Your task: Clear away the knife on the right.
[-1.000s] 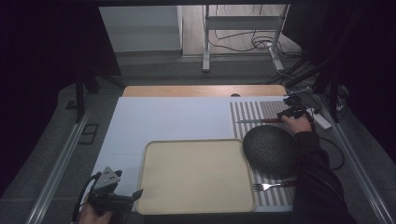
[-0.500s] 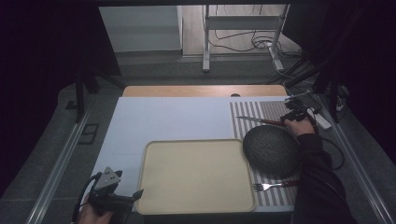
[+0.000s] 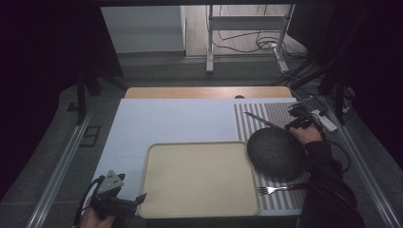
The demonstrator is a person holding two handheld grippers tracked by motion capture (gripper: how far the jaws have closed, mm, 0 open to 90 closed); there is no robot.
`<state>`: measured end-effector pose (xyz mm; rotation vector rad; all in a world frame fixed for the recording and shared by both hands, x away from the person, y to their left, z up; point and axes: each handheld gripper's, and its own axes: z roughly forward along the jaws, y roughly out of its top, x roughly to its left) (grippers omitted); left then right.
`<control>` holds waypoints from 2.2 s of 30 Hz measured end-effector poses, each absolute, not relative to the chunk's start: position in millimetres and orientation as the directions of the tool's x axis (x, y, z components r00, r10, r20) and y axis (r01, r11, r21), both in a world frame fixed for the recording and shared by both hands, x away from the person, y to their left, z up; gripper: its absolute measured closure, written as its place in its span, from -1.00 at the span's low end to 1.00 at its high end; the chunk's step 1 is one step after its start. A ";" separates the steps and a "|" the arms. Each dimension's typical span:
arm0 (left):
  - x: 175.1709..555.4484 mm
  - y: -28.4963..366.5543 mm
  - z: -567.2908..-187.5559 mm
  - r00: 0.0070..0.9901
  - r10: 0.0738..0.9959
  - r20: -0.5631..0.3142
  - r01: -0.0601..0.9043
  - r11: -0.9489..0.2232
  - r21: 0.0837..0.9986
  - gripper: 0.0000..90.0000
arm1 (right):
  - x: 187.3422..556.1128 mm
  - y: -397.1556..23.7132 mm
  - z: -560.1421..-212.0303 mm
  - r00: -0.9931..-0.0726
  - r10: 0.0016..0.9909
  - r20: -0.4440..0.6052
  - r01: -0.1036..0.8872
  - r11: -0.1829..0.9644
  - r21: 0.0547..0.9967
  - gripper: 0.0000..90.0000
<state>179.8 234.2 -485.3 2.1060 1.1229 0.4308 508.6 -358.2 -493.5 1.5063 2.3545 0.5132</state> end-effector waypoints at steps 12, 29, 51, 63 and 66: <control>179.9 233.5 -485.4 0.572 0.820 -0.028 0.587 -0.385 0.713 -0.97 | 510.2 -360.5 -477.9 -0.366 0.931 0.004 0.794 0.310 0.523 0.25; 179.9 235.5 -485.3 0.569 0.821 -0.043 0.589 -0.370 0.718 -0.98 | 519.9 -324.1 -471.7 -0.415 0.908 0.050 0.770 0.322 0.551 -0.69; 180.1 234.5 -485.5 0.572 0.819 -0.037 0.589 -0.379 0.714 -0.97 | 541.8 -315.2 -501.3 -0.489 0.872 -0.010 0.778 0.441 0.448 -0.44; 179.8 233.6 -485.7 0.575 0.817 -0.030 0.586 -0.387 0.712 -0.97 | 538.4 -319.0 -496.2 -0.559 0.829 -0.025 0.731 0.507 0.457 0.72; 179.7 233.6 -485.8 0.575 0.818 -0.029 0.587 -0.387 0.711 -0.97 | 539.1 -319.0 -495.8 -0.561 0.827 -0.024 0.732 0.510 0.452 0.73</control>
